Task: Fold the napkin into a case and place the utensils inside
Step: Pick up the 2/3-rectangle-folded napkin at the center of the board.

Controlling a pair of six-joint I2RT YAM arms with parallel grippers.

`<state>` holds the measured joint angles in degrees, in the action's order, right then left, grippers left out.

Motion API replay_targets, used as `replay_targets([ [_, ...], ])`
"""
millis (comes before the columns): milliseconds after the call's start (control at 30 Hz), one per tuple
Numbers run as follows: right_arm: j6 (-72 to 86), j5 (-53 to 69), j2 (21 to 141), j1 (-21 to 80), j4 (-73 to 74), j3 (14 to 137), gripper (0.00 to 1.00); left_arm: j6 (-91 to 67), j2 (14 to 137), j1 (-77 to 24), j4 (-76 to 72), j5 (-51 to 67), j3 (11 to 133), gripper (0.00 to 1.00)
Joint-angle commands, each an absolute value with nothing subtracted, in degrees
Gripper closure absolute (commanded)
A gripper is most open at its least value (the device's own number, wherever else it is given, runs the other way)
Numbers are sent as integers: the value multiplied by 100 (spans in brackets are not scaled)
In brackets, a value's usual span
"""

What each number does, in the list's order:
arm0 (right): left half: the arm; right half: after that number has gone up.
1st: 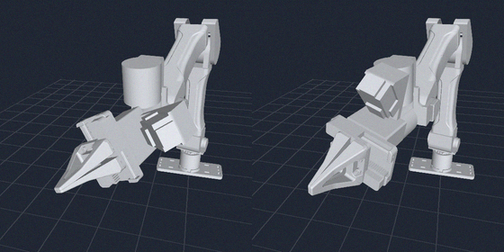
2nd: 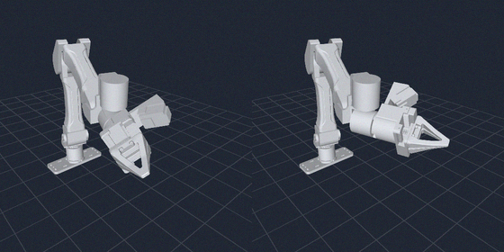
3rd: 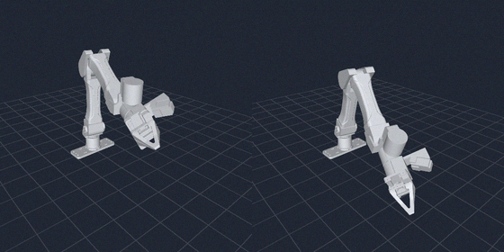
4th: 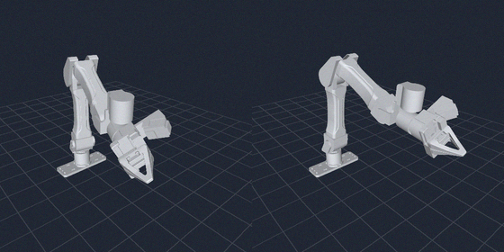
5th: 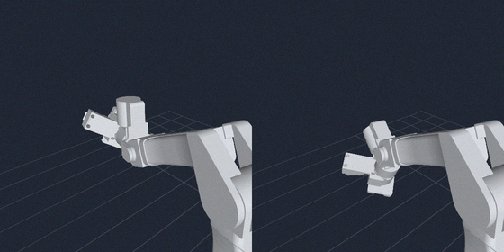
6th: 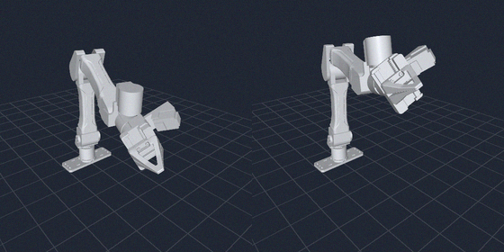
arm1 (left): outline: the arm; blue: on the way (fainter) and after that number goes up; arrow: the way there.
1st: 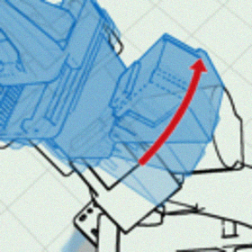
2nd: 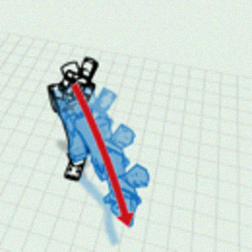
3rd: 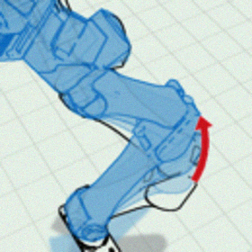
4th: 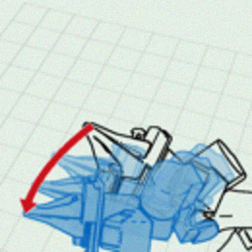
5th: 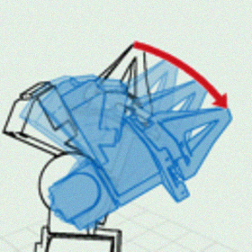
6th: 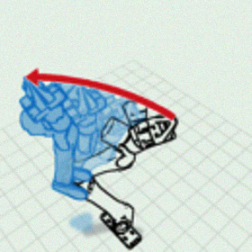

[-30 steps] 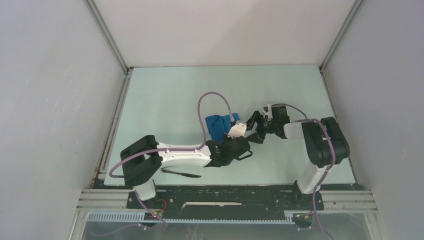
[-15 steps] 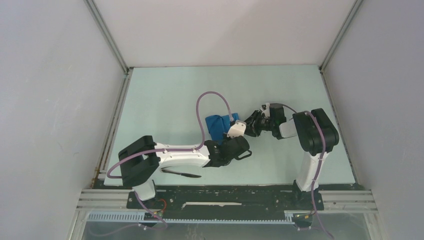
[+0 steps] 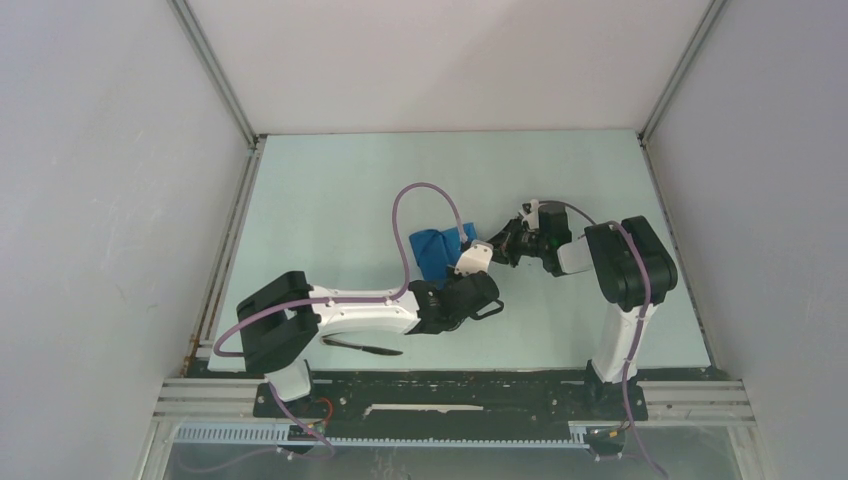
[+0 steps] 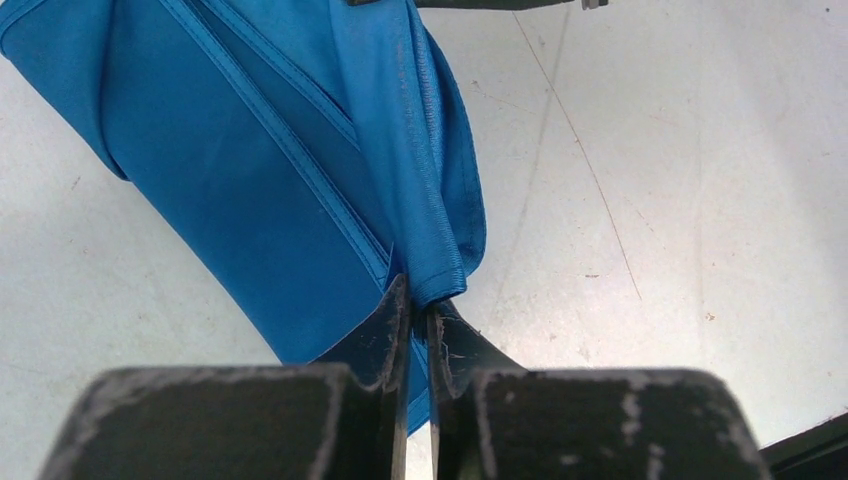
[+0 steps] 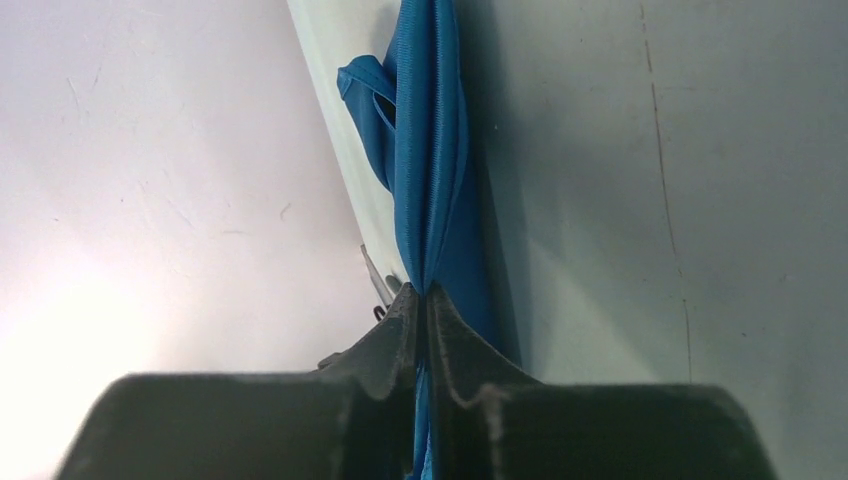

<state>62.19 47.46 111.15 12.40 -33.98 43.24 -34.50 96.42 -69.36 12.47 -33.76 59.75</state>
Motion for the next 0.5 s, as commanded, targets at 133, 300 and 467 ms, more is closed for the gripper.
replay_targets([
  [133,5980,4608,11122,1332,-3791,4463,100,-3321,9430,-6922,974,-3083,5918,71],
  [300,5799,4469,11023,1388,-3666,4458,100,-3375,9123,-6681,954,-2496,5772,48],
  [467,5667,4379,10907,1419,-3584,4459,100,-3372,8378,-6416,769,-1670,5462,40],
])
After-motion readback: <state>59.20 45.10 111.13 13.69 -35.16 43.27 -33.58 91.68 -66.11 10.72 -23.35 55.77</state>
